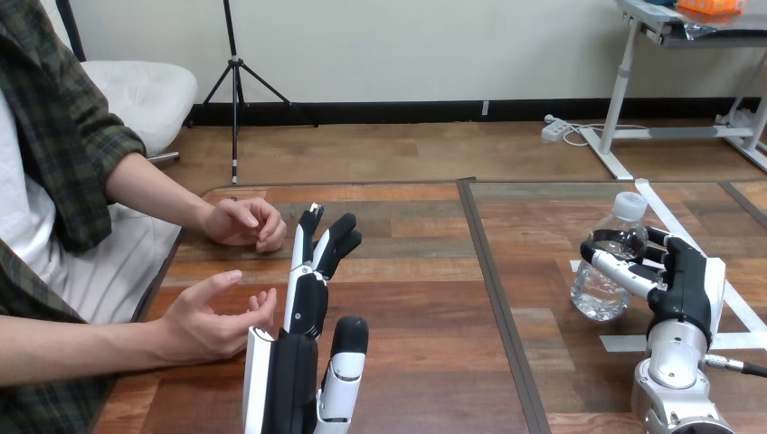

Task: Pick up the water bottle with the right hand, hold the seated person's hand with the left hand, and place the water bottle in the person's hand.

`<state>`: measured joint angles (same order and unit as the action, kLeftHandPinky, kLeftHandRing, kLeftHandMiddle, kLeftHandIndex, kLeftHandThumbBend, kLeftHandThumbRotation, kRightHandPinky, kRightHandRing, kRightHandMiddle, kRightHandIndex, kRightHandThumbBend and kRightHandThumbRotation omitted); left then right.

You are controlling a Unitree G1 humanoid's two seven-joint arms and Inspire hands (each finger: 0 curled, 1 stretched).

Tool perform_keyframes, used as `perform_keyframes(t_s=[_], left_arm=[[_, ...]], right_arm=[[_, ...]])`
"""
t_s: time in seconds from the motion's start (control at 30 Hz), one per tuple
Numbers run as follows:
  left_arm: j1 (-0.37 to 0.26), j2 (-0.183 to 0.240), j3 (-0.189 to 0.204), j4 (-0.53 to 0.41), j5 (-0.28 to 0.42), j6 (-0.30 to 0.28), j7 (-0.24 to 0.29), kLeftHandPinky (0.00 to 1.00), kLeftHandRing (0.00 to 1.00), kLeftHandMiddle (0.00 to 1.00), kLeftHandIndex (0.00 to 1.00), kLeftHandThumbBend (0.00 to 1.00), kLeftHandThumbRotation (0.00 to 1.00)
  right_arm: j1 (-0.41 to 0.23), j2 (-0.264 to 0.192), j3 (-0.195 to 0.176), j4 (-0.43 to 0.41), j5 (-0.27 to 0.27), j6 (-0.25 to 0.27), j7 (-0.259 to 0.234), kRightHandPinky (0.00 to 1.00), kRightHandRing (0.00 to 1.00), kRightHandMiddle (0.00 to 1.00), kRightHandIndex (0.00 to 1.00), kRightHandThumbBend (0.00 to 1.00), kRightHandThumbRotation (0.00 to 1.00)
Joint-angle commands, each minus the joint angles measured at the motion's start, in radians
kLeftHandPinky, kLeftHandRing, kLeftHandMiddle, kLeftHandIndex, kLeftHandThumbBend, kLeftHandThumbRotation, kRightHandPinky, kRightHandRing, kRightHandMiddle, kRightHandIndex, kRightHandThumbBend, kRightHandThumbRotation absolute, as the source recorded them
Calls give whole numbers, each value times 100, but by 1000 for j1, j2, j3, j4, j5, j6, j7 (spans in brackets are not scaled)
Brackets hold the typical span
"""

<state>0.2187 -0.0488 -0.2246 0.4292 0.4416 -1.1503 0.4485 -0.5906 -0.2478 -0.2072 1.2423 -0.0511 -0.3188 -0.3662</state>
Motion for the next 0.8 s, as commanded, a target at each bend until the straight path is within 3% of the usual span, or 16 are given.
perform_keyframes(t_s=[0.0,0.77], left_arm=[[7,-54,-2,-51,-1,-6,-1,98,88,91,99,45,100],[10,-59,-4,-51,-8,6,0,97,87,91,99,46,100]], right_arm=[[-83,-27,0,13,0,-24,5,58,64,69,69,73,0],[-84,-27,4,28,-6,-21,9,62,67,70,70,75,0]])
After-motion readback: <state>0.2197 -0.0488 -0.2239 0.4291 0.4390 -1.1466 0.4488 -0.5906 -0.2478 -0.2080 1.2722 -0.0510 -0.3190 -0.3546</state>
